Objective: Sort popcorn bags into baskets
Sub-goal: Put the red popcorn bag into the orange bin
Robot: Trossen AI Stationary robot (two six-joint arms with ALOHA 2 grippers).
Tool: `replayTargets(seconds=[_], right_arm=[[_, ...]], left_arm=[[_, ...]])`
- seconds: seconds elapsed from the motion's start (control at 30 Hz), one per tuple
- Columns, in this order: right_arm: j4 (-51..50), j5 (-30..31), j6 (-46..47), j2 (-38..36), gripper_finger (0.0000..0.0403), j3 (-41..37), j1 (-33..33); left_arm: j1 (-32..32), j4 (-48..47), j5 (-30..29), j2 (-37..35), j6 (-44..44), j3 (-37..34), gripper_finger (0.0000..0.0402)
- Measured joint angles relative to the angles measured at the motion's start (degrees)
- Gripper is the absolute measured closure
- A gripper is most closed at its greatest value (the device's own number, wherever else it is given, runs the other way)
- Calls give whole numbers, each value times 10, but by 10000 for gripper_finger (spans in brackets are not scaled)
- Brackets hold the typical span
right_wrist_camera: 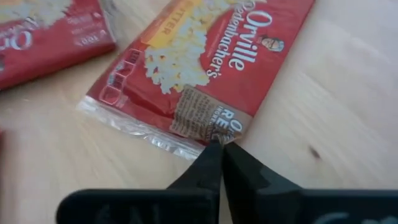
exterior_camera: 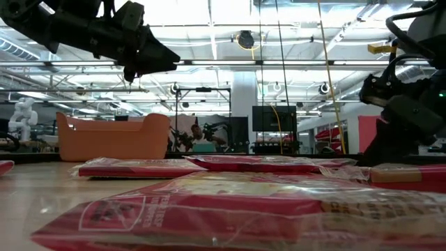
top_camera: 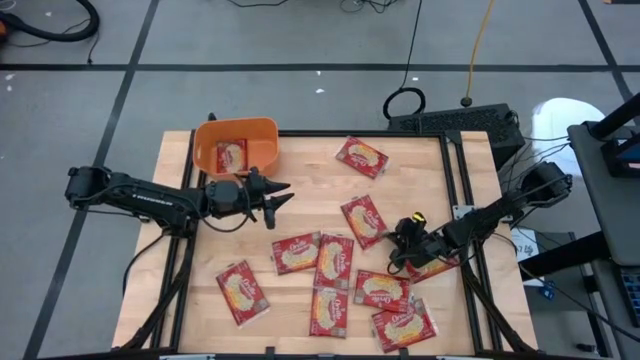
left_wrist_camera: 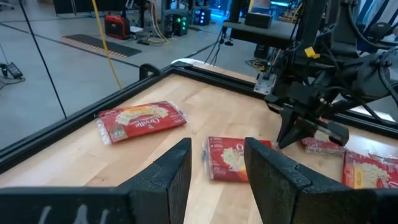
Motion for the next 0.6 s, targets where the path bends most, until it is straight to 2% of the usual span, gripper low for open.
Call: replayTargets(seconds=[0.27,0.43,0.6], right_arm=[[139,42,-120,-2,402,1,-20],[230,43,-212,-2,402,1,-39],[281,43,-271,-2,403,1,-56]], left_arm=[[0,-2,0,0,-4,0,250],[0,-2,0,3,-4,0,250],[0,1,0,16,-5,0,250]])
